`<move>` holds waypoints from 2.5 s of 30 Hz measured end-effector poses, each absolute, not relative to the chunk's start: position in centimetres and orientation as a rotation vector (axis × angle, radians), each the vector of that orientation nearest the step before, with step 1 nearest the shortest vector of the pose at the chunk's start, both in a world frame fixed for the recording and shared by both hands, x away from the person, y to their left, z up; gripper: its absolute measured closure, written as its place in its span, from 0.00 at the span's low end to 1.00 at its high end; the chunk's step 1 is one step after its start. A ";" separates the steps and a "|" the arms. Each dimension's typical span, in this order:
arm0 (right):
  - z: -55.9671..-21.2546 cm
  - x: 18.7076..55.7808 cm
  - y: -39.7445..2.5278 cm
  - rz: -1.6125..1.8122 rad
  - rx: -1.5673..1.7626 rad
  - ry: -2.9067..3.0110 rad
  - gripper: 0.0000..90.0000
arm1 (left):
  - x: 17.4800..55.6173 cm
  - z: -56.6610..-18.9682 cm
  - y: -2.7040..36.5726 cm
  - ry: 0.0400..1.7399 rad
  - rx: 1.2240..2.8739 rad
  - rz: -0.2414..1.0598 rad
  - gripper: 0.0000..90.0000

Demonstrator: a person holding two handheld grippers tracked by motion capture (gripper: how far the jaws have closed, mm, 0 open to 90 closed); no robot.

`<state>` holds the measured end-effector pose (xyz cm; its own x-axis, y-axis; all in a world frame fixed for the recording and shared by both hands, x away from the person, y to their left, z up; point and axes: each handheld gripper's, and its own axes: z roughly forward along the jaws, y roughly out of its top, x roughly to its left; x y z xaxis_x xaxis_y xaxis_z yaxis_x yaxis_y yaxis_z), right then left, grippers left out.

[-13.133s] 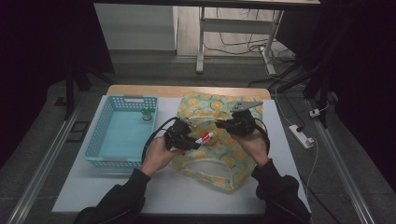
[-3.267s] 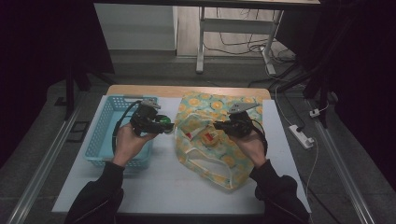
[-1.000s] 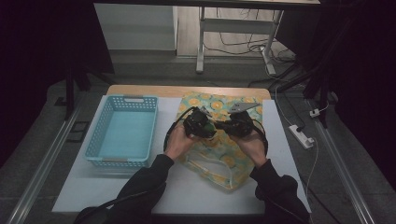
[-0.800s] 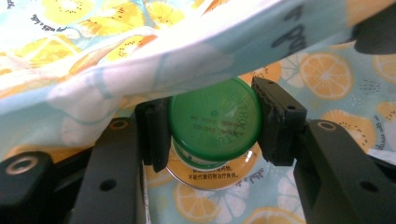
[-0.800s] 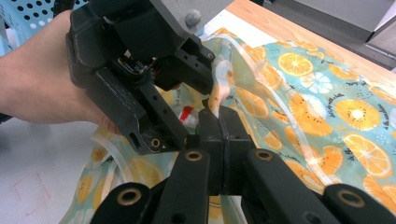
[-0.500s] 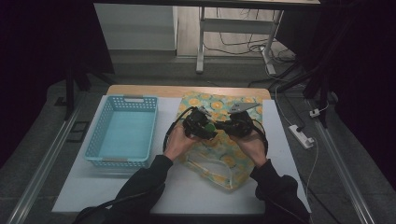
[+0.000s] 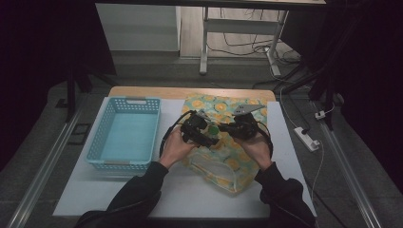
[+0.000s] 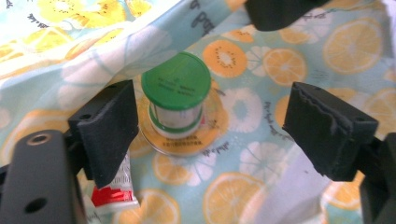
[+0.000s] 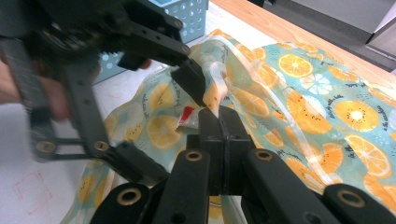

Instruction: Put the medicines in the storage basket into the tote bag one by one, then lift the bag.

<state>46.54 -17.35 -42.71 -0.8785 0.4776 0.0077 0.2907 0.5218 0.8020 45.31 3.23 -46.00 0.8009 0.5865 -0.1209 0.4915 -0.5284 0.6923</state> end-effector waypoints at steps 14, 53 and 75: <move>-42.8 46.5 -17.2 1.279 0.652 2.553 1.00 | 43.3 -45.7 5.2 0.747 2.179 0.099 0.03; -42.6 46.4 -17.3 1.280 0.645 2.556 1.00 | 41.4 -50.9 4.5 0.745 2.363 0.113 0.00; -42.9 46.5 -17.2 1.270 0.650 2.564 1.00 | 42.3 -52.4 5.1 0.741 2.423 0.162 0.54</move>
